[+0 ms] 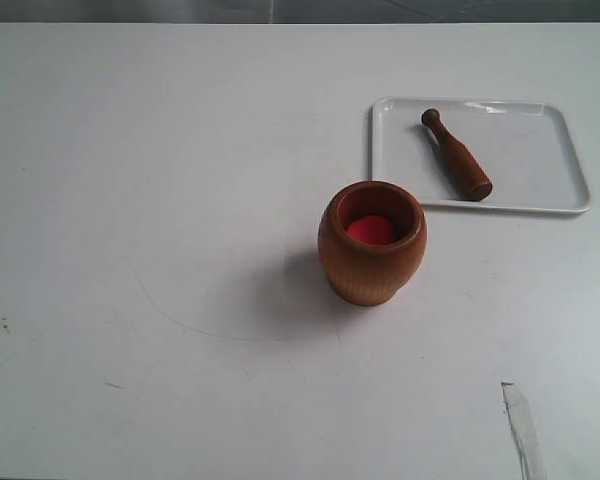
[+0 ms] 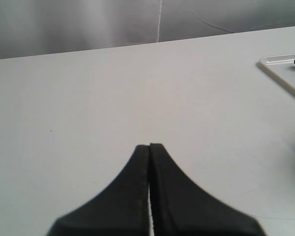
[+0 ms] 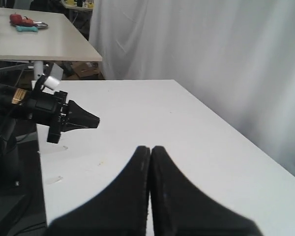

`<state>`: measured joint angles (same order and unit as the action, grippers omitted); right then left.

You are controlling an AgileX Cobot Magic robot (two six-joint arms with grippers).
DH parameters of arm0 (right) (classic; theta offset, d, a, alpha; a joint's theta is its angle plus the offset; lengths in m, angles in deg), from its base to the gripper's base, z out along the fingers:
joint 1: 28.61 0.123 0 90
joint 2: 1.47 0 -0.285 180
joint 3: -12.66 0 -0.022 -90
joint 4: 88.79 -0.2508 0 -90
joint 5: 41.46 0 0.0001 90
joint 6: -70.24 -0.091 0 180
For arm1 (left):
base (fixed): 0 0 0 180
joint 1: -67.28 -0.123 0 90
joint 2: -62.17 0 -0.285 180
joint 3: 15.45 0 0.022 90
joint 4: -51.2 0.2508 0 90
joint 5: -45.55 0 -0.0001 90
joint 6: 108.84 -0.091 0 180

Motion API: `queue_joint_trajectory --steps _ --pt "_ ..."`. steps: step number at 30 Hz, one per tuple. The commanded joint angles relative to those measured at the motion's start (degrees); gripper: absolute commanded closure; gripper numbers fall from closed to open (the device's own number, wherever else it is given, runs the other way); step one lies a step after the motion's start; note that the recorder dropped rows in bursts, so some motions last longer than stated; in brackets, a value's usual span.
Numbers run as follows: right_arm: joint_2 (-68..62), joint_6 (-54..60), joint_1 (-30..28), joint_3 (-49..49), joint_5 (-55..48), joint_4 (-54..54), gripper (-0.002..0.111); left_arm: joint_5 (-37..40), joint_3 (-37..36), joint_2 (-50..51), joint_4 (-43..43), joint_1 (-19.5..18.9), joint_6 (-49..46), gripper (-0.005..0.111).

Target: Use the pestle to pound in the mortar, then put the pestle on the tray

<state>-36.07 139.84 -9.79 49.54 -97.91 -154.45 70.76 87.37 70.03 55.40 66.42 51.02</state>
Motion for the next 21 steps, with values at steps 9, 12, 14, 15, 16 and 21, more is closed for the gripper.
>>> queue_joint_trajectory --steps 9,12,14,15,16,21 --pt "2.6 -4.6 0.1 16.0 32.8 1.7 0.108 -0.2 0.0 -0.1 -0.4 0.4 0.5 0.107" --pt "4.0 -4.8 -0.1 17.8 37.6 2.4 0.108 -0.2 0.0 -0.1 -0.4 0.4 0.5 0.107" --pt "5.5 -7.4 -0.1 18.4 39.1 4.8 0.108 -0.2 0.0 -0.1 -0.4 0.4 0.5 0.107" --pt "6.5 -9.0 -0.1 18.5 39.3 6.4 0.108 -0.2 0.0 -0.1 -0.4 0.4 0.5 0.107" --pt "7.5 -11.3 -0.1 18.8 39.3 8.8 0.108 -0.2 0.0 -0.1 -0.4 0.4 0.5 0.107" --pt "12.0 -23.3 -1.7 22.2 43.9 16.8 0.108 -0.2 0.0 -0.1 -0.4 0.4 0.5 0.107"
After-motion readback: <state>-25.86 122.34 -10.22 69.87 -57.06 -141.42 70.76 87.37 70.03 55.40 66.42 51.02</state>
